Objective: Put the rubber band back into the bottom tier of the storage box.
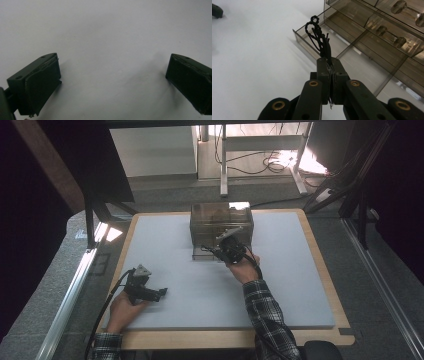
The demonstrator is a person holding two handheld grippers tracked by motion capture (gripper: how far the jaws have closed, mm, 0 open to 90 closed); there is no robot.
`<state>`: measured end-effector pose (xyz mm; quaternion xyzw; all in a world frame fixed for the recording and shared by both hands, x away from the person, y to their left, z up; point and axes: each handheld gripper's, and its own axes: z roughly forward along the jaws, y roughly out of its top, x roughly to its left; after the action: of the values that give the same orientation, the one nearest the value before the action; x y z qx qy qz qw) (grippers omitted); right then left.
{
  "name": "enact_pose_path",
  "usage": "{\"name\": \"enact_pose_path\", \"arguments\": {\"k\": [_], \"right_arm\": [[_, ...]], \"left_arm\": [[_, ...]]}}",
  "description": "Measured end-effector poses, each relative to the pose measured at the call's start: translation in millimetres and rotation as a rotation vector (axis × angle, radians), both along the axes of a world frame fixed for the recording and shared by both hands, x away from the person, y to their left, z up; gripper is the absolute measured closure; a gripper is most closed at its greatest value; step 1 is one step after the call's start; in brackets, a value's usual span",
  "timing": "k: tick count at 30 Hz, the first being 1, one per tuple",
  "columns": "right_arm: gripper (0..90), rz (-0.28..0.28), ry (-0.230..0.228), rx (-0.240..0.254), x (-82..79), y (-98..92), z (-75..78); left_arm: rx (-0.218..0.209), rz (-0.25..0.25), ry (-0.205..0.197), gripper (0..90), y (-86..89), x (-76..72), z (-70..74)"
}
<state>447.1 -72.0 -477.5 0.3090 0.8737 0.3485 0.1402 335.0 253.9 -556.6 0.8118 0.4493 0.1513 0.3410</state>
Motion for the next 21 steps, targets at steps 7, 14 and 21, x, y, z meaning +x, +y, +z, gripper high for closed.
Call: {"name": "enact_pose_path", "arguments": {"k": [7, 14, 21], "right_arm": [[86.0, -0.011, -0.005, 0.014, 5.0, 8.0, -4.2], [86.0, -0.012, -0.007, 0.013, 10.3, 17.0, -9.7], [86.0, -0.012, -0.017, 0.010, 15.3, 23.7, -14.9]], "left_arm": [[0.000, 0.000, 0.000, 0.0, 0.0, 0.0, 0.0], [0.000, 0.000, 0.000, 0.0, 0.0, 0.0, 0.0], [0.000, 0.000, 0.001, 0.0, 0.0, 0.0, 0.0]]}}
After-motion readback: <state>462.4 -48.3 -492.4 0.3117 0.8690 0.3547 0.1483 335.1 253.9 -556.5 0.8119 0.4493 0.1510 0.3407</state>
